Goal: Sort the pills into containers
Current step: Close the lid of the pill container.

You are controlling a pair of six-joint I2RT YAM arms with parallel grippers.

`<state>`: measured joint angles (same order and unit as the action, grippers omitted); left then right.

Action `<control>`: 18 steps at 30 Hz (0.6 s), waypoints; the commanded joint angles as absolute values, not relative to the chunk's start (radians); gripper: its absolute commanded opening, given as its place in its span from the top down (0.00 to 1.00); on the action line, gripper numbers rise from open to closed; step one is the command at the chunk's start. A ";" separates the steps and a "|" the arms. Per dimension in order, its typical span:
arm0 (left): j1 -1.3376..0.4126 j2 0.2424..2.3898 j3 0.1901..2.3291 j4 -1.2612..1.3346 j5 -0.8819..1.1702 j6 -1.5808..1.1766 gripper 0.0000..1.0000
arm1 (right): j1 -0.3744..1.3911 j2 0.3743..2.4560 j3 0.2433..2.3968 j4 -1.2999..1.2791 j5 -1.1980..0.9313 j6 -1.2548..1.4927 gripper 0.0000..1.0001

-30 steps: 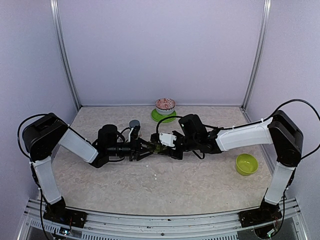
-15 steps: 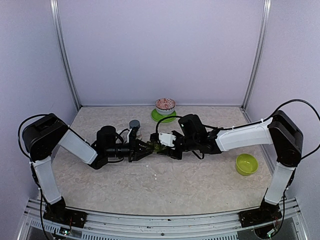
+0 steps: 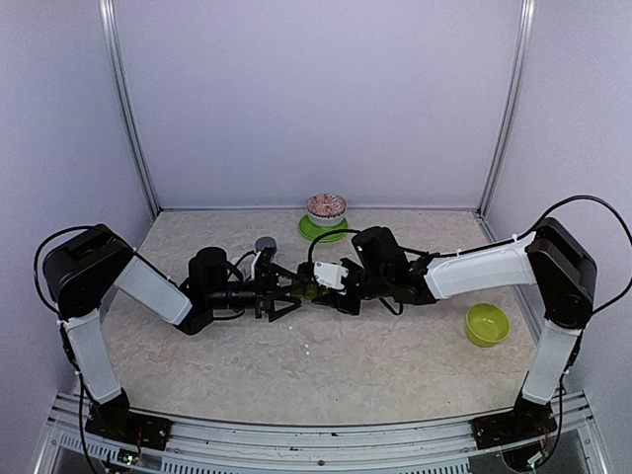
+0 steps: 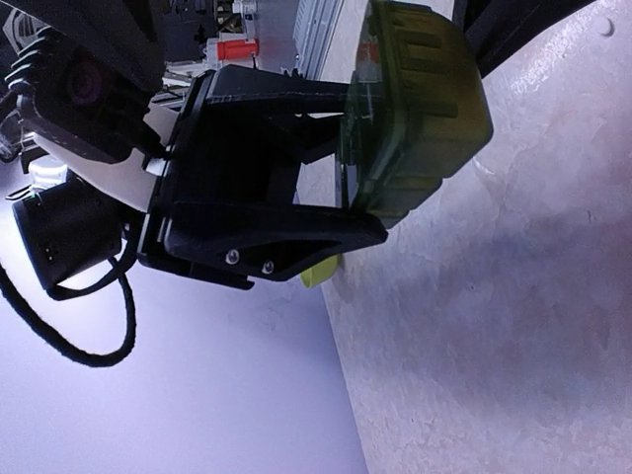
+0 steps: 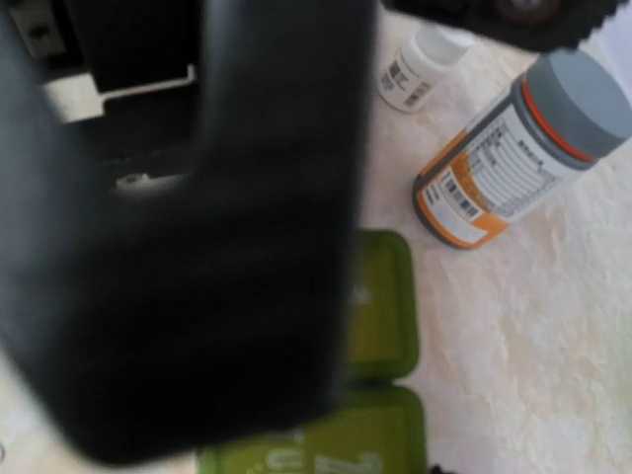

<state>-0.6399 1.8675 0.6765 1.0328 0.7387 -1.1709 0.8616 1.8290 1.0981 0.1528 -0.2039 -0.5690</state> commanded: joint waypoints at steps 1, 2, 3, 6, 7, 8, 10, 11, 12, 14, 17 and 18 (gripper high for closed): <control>-0.629 1.805 0.669 1.023 0.743 -1.128 0.01 | 0.852 1.837 1.115 0.148 -0.192 -0.551 0.61; -0.627 1.794 0.669 1.003 0.738 -1.116 0.01 | 0.851 1.836 1.113 0.149 -0.194 -0.549 0.61; -0.625 1.782 0.667 0.984 0.734 -1.106 0.01 | 0.847 1.835 1.112 0.149 -0.195 -0.548 0.61; -0.619 1.749 0.658 0.943 0.722 -1.076 0.01 | 0.833 1.836 1.108 0.147 -0.194 -0.544 0.61; -0.618 1.737 0.652 0.928 0.718 -1.068 0.01 | 0.828 1.837 1.107 0.146 -0.194 -0.545 0.61; -0.616 1.726 0.646 0.913 0.712 -1.057 0.01 | 0.821 1.838 1.105 0.146 -0.195 -0.545 0.61; -0.610 1.699 0.632 0.877 0.695 -1.035 0.01 | 0.808 1.845 1.104 0.143 -0.200 -0.543 0.61; -0.608 1.683 0.624 0.861 0.686 -1.023 0.01 | 0.802 1.849 1.104 0.143 -0.204 -0.543 0.61; -0.603 1.667 0.615 0.843 0.678 -1.012 0.01 | 0.794 1.856 1.103 0.143 -0.209 -0.542 0.61; -0.595 1.635 0.604 0.799 0.662 -0.983 0.01 | 0.782 1.870 1.108 0.142 -0.220 -0.540 0.61; -0.584 1.585 0.595 0.709 0.633 -0.930 0.01 | 0.769 1.899 1.120 0.138 -0.232 -0.541 0.61; -0.581 1.562 0.593 0.680 0.620 -0.909 0.01 | 0.765 1.910 1.131 0.133 -0.234 -0.544 0.61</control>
